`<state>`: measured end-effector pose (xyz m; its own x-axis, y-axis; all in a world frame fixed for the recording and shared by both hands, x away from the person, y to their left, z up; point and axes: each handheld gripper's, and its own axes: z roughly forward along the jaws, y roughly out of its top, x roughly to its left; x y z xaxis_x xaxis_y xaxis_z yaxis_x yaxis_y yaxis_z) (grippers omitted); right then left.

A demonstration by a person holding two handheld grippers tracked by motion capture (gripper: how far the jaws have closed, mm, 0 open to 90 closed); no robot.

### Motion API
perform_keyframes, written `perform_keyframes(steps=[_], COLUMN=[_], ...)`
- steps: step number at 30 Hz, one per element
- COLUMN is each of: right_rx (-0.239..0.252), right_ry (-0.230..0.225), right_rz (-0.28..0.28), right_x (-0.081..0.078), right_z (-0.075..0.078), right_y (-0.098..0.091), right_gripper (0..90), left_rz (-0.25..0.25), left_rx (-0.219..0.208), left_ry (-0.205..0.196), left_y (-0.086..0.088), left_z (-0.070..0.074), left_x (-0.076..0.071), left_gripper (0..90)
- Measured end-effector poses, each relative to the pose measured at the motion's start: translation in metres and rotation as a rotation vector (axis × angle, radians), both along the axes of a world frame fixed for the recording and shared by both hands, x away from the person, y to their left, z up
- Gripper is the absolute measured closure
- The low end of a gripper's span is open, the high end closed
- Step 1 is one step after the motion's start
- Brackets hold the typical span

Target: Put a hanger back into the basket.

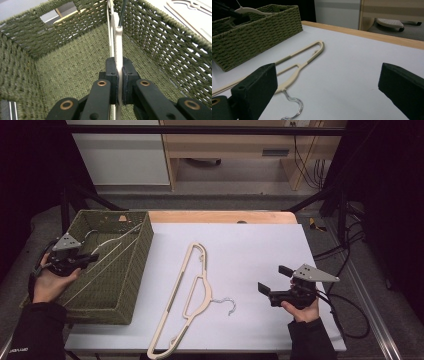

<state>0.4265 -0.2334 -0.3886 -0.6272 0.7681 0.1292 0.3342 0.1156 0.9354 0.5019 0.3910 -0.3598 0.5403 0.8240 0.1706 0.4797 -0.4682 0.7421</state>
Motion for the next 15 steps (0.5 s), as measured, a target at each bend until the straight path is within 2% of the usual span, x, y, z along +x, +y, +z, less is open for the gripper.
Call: perform_keyframes(steps=[5, 15], right_rx=[0.001, -0.005], right_ry=[0.007, 0.007], right_rz=[0.006, 0.011], right_x=[0.000, 0.000], right_z=[-0.001, -0.002], right_y=[0.001, 0.003], right_gripper=[2.8, 2.9], left_rz=[0.011, 0.009], left_rx=[0.019, 0.059], left_ry=[0.005, 0.058], left_y=[-0.008, -0.023], left_z=[-0.009, -0.019], left_x=[-0.004, -0.010], left_gripper=[84.9, 81.7])
